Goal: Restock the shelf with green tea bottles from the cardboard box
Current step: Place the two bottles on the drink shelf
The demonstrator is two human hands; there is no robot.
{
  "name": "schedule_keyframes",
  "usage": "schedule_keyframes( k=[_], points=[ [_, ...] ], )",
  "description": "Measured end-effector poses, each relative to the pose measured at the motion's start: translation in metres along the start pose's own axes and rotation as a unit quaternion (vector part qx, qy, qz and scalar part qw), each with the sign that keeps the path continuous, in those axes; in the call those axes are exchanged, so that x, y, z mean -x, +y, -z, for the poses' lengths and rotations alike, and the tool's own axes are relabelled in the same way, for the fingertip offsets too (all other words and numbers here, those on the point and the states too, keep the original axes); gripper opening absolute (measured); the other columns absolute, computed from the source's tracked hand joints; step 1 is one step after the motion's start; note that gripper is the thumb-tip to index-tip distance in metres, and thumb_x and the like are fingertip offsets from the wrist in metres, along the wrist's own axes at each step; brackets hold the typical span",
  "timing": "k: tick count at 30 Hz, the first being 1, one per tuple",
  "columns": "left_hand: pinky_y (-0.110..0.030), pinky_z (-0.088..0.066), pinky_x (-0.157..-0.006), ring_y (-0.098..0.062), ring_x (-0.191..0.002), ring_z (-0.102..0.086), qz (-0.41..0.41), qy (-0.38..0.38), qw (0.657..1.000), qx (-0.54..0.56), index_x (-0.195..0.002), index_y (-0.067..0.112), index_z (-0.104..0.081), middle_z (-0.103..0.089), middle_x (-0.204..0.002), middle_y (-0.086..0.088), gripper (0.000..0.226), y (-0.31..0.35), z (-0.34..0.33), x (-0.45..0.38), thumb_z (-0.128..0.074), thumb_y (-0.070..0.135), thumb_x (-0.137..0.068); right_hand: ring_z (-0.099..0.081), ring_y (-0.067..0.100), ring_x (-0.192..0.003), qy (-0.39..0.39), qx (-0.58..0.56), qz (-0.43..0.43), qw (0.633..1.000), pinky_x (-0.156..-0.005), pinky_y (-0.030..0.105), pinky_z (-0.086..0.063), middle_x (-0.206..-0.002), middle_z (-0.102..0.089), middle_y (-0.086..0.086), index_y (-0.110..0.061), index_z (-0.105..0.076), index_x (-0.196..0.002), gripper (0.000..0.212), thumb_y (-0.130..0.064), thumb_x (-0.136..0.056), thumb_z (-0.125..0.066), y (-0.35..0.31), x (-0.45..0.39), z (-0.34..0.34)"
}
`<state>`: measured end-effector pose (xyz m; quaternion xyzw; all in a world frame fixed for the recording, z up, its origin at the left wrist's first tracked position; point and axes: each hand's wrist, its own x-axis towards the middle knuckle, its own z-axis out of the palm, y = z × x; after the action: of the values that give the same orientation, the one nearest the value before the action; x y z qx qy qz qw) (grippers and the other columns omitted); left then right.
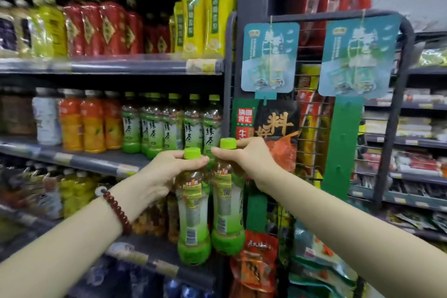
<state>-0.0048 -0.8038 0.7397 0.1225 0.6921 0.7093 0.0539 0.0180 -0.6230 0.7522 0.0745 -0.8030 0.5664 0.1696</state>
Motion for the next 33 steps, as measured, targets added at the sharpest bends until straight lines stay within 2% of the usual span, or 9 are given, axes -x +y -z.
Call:
schedule_keyframes(
  k=[4,6,9,11,14,20,23,26,33],
  points=[
    [-0.03,-0.056,-0.064,-0.02,-0.07,-0.071,-0.009,0.011,1.0,-0.01,-0.091,0.006,-0.072,-0.076,-0.085,-0.011,0.041,0.01,0.046,-0.012,-0.082,0.021,-0.054,-0.074,0.026,-0.082,0.003,-0.006,0.01,1.0,-0.076,0.033,-0.058,-0.085,-0.077,0.011,-0.005,-0.075,-0.086,0.046,-0.043,-0.062,-0.085,-0.01,-0.026,-0.045],
    [-0.028,-0.056,-0.056,-0.018,-0.063,-0.071,-0.009,0.009,1.0,-0.016,-0.092,0.006,-0.072,-0.075,-0.077,-0.008,0.034,0.016,0.069,-0.021,-0.081,0.017,-0.061,-0.073,0.017,-0.08,0.012,-0.007,0.009,1.0,-0.074,0.028,-0.059,-0.087,-0.077,0.007,-0.007,-0.075,-0.089,0.053,-0.048,-0.057,-0.086,-0.015,-0.041,-0.067],
    [-0.038,-0.058,-0.072,-0.024,-0.075,-0.072,-0.004,0.007,1.0,-0.008,-0.094,0.005,-0.071,-0.076,-0.082,-0.011,0.048,0.024,0.108,-0.037,-0.083,0.019,-0.049,-0.07,0.011,-0.068,0.01,-0.021,0.017,1.0,-0.062,0.022,-0.052,-0.077,-0.077,0.002,-0.011,-0.076,-0.077,0.031,-0.039,-0.065,-0.085,-0.028,-0.057,-0.098],
    [-0.037,-0.058,-0.071,-0.025,-0.077,-0.072,-0.014,-0.007,1.0,-0.014,-0.095,0.004,-0.071,-0.076,-0.085,-0.012,0.053,0.03,0.135,-0.049,-0.083,0.021,-0.046,-0.072,0.012,-0.068,0.014,-0.023,0.031,0.999,-0.065,0.025,-0.054,-0.075,-0.077,0.001,-0.012,-0.077,-0.077,0.026,-0.034,-0.068,-0.084,-0.038,-0.069,-0.12],
    [-0.027,-0.056,-0.053,-0.019,-0.063,-0.072,-0.041,-0.045,0.998,-0.011,-0.091,0.005,-0.072,-0.076,-0.081,-0.011,0.043,0.044,0.17,-0.067,-0.08,0.017,-0.051,-0.075,0.018,-0.08,0.049,-0.014,0.05,0.997,-0.081,0.035,-0.059,-0.081,-0.078,0.003,-0.011,-0.078,-0.081,0.033,-0.039,-0.065,-0.085,-0.053,-0.089,-0.152],
    [-0.024,-0.054,-0.048,-0.015,-0.055,-0.07,-0.083,-0.054,0.995,0.0,-0.085,0.006,-0.07,-0.074,-0.068,-0.006,0.019,0.075,0.231,-0.1,-0.077,0.01,-0.067,-0.073,0.021,-0.087,0.115,-0.001,0.07,0.991,-0.09,0.042,-0.056,-0.084,-0.078,0.003,-0.012,-0.078,-0.079,0.052,-0.056,-0.051,-0.083,-0.087,-0.134,-0.208],
    [-0.028,-0.057,-0.056,-0.015,-0.059,-0.069,-0.103,-0.04,0.994,0.004,-0.078,0.01,-0.069,-0.073,-0.067,-0.004,0.018,0.089,0.251,-0.111,-0.079,0.012,-0.064,-0.073,0.023,-0.089,0.126,-0.009,0.079,0.989,-0.089,0.045,-0.057,-0.088,-0.077,0.004,-0.013,-0.077,-0.083,0.055,-0.056,-0.05,-0.084,-0.101,-0.152,-0.226],
    [-0.034,-0.057,-0.068,-0.019,-0.069,-0.07,-0.133,-0.009,0.991,0.02,-0.076,0.012,-0.07,-0.074,-0.073,-0.006,0.029,0.099,0.264,-0.119,-0.082,0.017,-0.051,-0.072,0.03,-0.092,0.142,0.0,0.104,0.984,-0.085,0.048,-0.058,-0.095,-0.075,0.012,-0.007,-0.074,-0.095,0.079,-0.067,-0.044,-0.08,-0.11,-0.166,-0.242],
    [-0.023,-0.054,-0.057,-0.008,-0.059,-0.069,-0.204,0.051,0.977,0.024,-0.073,0.012,-0.07,-0.072,-0.06,0.005,0.013,0.092,0.273,-0.143,-0.081,0.007,-0.067,-0.073,0.022,-0.079,0.18,0.007,0.138,0.974,-0.079,0.046,-0.059,-0.075,-0.076,0.002,-0.015,-0.074,-0.074,0.029,-0.044,-0.071,-0.078,-0.102,-0.188,-0.264]
  ],
)
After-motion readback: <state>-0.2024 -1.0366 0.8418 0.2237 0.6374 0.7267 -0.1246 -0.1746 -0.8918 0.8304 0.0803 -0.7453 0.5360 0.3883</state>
